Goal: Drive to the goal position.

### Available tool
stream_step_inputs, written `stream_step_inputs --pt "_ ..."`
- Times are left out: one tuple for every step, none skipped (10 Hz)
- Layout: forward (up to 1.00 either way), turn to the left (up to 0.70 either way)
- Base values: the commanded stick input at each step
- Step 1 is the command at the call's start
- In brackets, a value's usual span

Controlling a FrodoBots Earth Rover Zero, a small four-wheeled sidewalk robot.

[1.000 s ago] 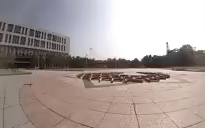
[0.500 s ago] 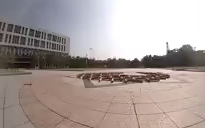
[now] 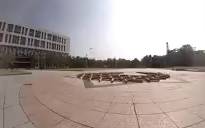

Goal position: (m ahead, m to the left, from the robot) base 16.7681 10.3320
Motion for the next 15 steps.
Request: stream_step_inputs --pt "0.04 0.0" --pt "0.05 0.0" --pt "0.05 0.0" --pt "0.04 0.0" --pt "0.05 0.0" --pt "0.04 0.0" --pt "0.05 0.0" --pt "0.05 0.0" --pt "0.04 0.0" --pt "0.04 0.0" --pt "0.05 0.0" --pt "0.05 0.0" --pt "0.05 0.0" --pt "0.05 0.0" --pt "0.05 0.0"
